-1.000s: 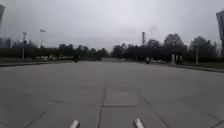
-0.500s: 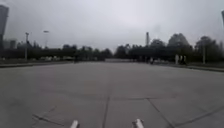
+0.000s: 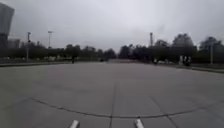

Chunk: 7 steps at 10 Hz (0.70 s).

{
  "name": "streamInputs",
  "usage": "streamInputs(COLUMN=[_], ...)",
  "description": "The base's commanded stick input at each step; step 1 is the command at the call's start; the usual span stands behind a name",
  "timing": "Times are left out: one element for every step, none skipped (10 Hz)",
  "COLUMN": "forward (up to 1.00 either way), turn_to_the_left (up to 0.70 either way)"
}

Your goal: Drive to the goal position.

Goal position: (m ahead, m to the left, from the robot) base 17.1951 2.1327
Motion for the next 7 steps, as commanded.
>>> streamInputs(forward=[1.0, 1.0, 1.0, 1.0, 1.0, 1.0, 1.0], turn_to_the_left=[0.0, 0.0, -0.14, -0.39, -0.4, -0.4, -0.4])
